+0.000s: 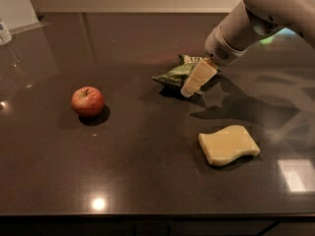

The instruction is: Move green jalapeno chip bag near apple

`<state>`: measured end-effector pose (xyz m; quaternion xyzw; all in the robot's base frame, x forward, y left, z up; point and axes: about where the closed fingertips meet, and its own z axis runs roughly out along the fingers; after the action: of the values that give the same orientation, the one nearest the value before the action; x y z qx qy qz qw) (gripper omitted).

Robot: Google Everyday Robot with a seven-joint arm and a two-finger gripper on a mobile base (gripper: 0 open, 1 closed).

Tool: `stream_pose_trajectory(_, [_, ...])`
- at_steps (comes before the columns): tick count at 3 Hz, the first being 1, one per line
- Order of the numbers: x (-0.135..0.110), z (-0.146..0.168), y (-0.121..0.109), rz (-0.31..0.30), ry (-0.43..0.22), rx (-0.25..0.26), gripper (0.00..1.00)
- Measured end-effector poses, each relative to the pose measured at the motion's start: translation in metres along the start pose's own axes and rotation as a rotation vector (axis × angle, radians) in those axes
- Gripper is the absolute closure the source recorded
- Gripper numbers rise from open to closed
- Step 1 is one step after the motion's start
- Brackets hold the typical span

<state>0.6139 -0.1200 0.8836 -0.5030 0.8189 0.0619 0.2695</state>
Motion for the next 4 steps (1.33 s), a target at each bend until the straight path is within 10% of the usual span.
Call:
stream_pose_trajectory(1, [-0.005, 0.01, 0.001, 0.004, -0.009, -0.023, 0.0])
stream_pose_trajectory(4, [-0.018, 0.011, -0.002, -0.022, -0.025, -0.047, 0.64])
